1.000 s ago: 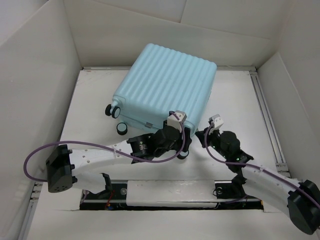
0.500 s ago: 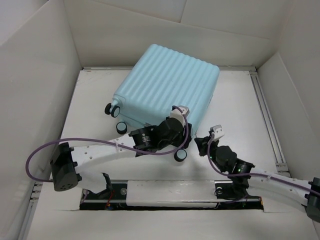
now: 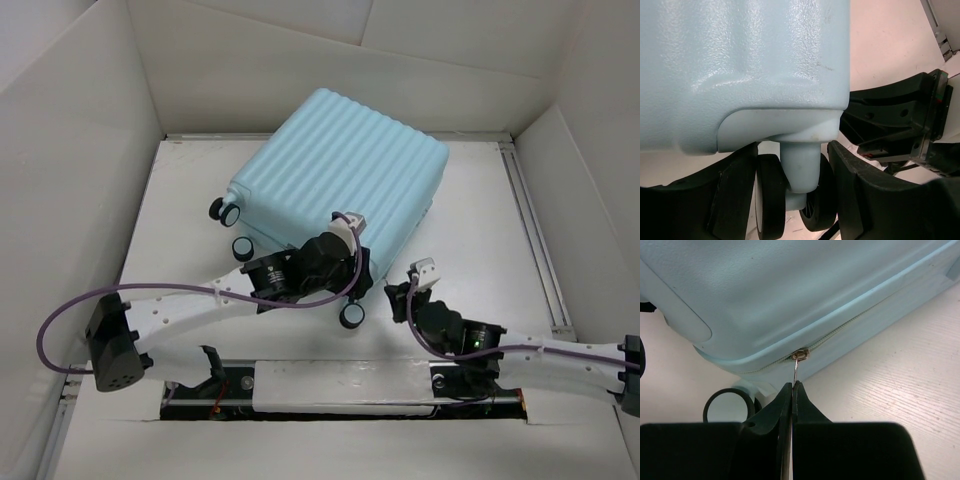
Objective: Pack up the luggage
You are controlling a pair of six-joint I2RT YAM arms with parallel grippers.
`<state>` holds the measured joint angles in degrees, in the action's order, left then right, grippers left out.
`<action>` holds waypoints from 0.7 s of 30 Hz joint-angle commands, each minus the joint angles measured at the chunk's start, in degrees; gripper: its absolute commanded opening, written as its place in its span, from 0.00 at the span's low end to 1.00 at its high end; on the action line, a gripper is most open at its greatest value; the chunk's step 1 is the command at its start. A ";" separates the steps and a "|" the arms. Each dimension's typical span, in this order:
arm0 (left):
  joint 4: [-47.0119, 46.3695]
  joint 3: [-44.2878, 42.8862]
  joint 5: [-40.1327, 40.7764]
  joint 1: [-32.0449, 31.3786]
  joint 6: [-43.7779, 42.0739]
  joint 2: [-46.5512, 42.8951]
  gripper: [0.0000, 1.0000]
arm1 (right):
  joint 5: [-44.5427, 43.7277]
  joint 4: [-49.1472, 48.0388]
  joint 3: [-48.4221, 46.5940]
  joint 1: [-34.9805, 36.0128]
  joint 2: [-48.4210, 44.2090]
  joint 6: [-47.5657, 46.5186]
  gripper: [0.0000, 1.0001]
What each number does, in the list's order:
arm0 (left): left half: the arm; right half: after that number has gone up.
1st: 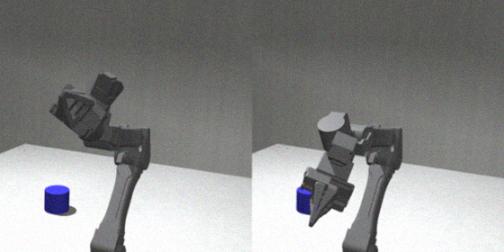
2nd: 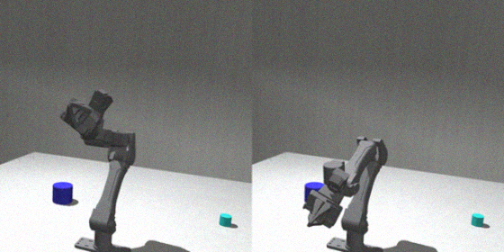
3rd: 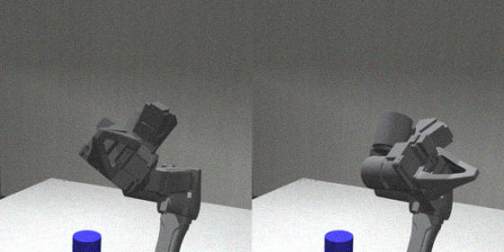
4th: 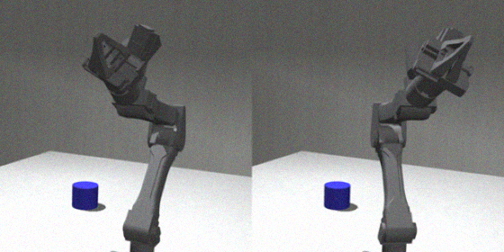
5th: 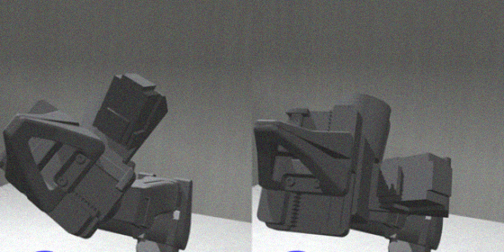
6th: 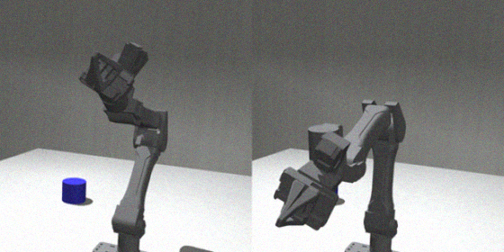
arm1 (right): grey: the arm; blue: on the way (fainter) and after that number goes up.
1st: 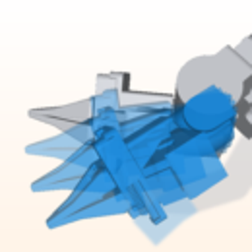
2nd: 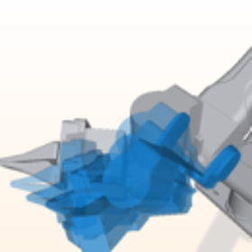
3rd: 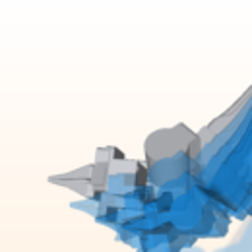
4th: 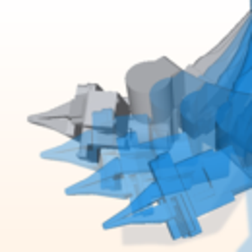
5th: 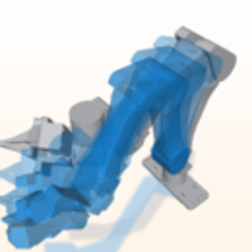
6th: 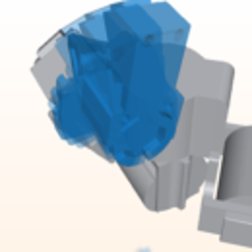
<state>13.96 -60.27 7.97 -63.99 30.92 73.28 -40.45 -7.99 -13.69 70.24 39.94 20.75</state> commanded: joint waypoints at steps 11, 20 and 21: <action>-10.97 1.56 14.71 3.25 -4.29 -5.32 0.00 | 5.21 23.62 -13.55 5.52 -5.40 4.55 0.00; -7.01 -1.08 16.37 3.25 -4.29 -10.08 0.00 | -1.91 25.74 -15.49 5.52 1.44 6.84 0.00; -6.40 -1.08 16.38 3.25 -4.29 -10.08 0.00 | -1.92 25.74 -15.49 5.52 2.32 6.84 0.00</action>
<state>13.58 -57.78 10.24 -64.01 29.78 66.72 -42.70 14.33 -26.44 73.71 41.36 25.30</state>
